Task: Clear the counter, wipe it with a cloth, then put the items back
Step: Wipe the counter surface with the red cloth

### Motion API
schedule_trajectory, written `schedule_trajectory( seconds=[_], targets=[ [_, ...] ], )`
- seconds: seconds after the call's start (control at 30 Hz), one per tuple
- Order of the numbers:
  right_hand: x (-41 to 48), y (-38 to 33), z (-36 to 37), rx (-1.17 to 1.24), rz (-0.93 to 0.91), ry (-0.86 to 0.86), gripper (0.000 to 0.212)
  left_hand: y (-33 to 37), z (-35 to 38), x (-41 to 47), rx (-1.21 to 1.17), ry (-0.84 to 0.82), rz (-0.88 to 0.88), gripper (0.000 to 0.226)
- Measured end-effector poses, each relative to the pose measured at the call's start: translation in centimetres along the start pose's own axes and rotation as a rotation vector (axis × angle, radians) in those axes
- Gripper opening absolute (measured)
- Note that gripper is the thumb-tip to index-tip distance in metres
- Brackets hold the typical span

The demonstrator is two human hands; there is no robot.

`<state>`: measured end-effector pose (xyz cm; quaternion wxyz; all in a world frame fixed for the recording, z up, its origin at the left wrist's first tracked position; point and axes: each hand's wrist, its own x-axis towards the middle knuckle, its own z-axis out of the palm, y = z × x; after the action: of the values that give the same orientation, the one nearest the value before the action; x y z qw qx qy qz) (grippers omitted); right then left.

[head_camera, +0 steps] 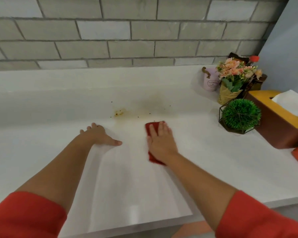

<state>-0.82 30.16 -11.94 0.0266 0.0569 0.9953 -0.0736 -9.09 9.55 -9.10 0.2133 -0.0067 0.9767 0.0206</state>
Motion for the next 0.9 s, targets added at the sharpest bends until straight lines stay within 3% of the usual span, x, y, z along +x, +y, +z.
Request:
schedule_trajectory(
  seconds=[0.1, 0.17, 0.23, 0.3, 0.43, 0.5, 0.6, 0.7, 0.8, 0.9],
  targets=[
    [-3.7, -1.2, 0.2, 0.056, -0.292, -0.055, 0.053, 0.9, -1.3, -0.3, 0.138, -0.076, -0.022, 0.105],
    [-4.5, 1.0, -0.3, 0.096, -0.355, -0.061, 0.057, 1.1, -1.7, -0.1, 0.184, -0.089, -0.016, 0.097],
    [-3.4, 4.3, -0.8, 0.072, -0.237, -0.02, 0.062, 1.2, -1.9, 0.1, 0.21, -0.077, -0.002, 0.089],
    [-1.7, 6.5, -1.1, 0.023, 0.01, 0.001, 0.054, 0.6, -2.1, 0.1, 0.223, -0.07, 0.022, 0.084],
    [1.3, 3.3, -0.2, -0.047, 0.374, 0.059, 0.056, -1.1, -3.1, 0.7, 0.043, -0.074, 0.075, 0.073],
    [1.6, -1.3, 0.6, -0.021, 0.321, 0.058, 0.057, -1.4, -3.4, 1.1, 0.008, -0.075, 0.077, 0.064],
    [-0.7, -7.7, 1.4, 0.008, -0.033, 0.003, 0.057, -1.3, -3.3, 1.5, 0.022, -0.05, 0.029, 0.064],
    [-3.0, -7.6, 1.3, 0.065, -0.302, -0.06, 0.055, -0.8, -3.4, 1.4, 0.025, -0.047, 0.044, 0.059],
    [-2.6, -1.7, 0.6, 0.038, -0.261, -0.021, 0.057, -0.4, -4.0, 1.2, 0.005, -0.062, 0.079, 0.056],
    [-0.2, 4.6, -0.5, -0.043, -0.005, 0.01, 0.055, -0.3, -4.1, 1.2, 0.026, -0.066, 0.087, 0.055]
  ],
)
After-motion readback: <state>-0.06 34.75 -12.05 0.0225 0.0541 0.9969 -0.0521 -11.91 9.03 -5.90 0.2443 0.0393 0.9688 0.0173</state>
